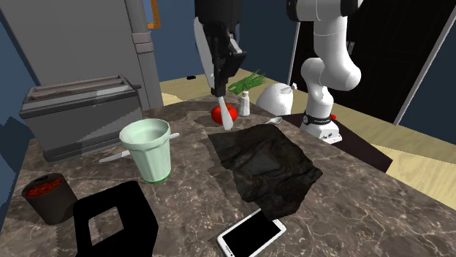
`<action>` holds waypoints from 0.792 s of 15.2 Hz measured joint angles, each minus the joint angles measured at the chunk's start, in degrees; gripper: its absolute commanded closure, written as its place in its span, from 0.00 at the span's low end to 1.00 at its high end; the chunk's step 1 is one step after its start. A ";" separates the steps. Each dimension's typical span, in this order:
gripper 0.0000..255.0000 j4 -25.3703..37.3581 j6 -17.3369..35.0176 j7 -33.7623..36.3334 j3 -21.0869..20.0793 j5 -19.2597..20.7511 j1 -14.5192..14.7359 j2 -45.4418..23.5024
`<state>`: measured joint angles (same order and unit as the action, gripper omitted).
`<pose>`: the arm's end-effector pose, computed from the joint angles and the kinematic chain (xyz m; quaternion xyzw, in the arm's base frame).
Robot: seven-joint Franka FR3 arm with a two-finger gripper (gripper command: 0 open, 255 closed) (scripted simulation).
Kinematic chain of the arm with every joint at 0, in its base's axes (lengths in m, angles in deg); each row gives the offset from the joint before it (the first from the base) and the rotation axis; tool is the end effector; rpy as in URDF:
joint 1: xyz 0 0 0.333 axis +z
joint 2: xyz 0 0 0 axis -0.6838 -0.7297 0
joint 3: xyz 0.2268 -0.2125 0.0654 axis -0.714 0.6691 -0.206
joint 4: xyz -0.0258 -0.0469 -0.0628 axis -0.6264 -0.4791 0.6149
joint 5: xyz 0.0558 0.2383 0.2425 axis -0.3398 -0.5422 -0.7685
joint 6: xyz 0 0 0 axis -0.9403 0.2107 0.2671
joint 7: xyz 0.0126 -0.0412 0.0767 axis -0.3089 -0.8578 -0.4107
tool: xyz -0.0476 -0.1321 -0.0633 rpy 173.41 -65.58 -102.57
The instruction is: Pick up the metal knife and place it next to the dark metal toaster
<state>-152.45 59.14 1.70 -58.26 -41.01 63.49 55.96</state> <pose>0.5091 0.3383 0.5524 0.9816 0.1907 0.0130 0.0040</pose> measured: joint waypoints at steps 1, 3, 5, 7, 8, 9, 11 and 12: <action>1.00 0.90 -0.62 0.03 -0.01 0.10 0.16 -0.29; 1.00 -0.91 -0.20 -1.43 0.31 -0.50 -1.31 1.19; 1.00 -4.19 1.15 -3.67 0.88 -1.37 -3.49 3.27; 1.00 -5.66 1.48 -6.25 1.62 -2.02 -5.58 4.58; 1.00 -6.19 1.72 -7.46 1.99 -2.25 -6.48 4.95; 1.00 -7.89 2.39 -8.90 2.44 -2.71 -7.70 6.05; 1.00 -7.97 2.08 -11.27 3.19 -3.12 -9.32 6.58; 1.00 -8.40 2.18 -12.60 3.63 -3.37 -10.27 6.97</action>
<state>-160.85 61.33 -10.90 -54.63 -44.39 53.23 62.92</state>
